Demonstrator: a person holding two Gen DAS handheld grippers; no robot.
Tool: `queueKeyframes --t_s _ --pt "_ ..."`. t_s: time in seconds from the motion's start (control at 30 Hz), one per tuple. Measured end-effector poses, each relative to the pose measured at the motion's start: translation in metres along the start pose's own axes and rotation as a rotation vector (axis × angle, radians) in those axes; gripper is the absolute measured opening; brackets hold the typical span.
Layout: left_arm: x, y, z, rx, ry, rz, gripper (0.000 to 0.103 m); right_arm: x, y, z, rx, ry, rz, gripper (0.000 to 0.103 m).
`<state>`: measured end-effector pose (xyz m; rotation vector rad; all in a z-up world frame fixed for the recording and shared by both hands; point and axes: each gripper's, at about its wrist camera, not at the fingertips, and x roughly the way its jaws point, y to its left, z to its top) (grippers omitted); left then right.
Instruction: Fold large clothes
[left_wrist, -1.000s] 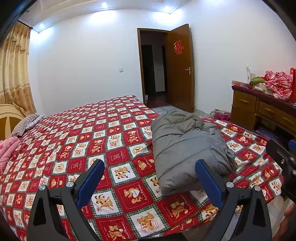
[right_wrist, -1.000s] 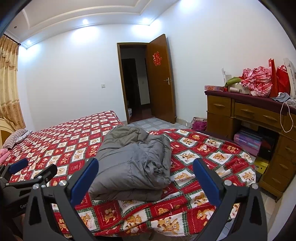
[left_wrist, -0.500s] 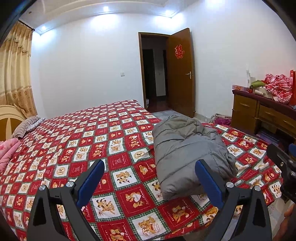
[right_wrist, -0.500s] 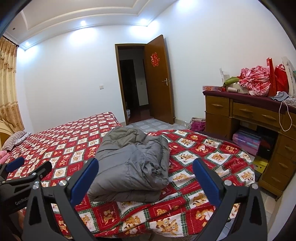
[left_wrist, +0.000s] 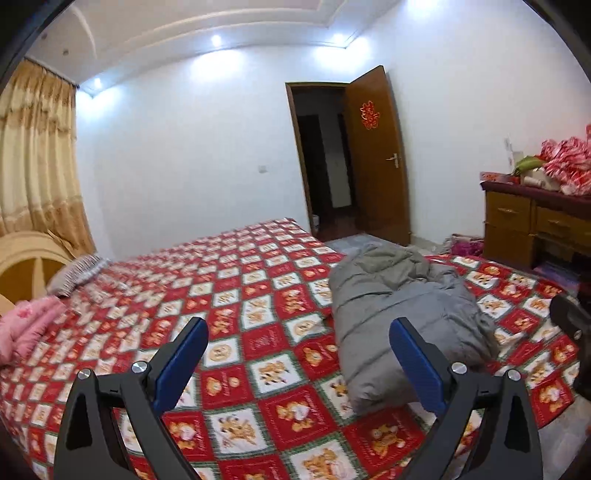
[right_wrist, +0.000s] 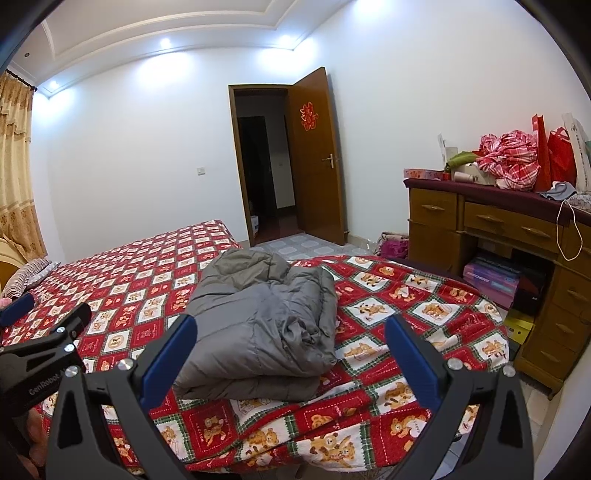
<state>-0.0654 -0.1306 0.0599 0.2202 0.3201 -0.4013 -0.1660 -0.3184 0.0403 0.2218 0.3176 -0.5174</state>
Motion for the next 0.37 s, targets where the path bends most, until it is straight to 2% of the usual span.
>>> queueKeyframes --t_s 0.13,0.27,0.37 --pt "0.001 0.005 -0.002 -0.021 -0.003 -0.02 0.099 0.002 0.001 -0.002 -0.002 0.007 -0.002 0.103" --pt "0.009 0.012 -0.001 -0.037 0.03 -0.04 0.099 0.008 0.001 -0.003 -0.003 0.022 -0.008 0.103" --pt "0.018 0.021 -0.002 -0.05 0.048 -0.023 0.099 0.016 -0.003 -0.003 0.001 0.033 -0.029 0.103"
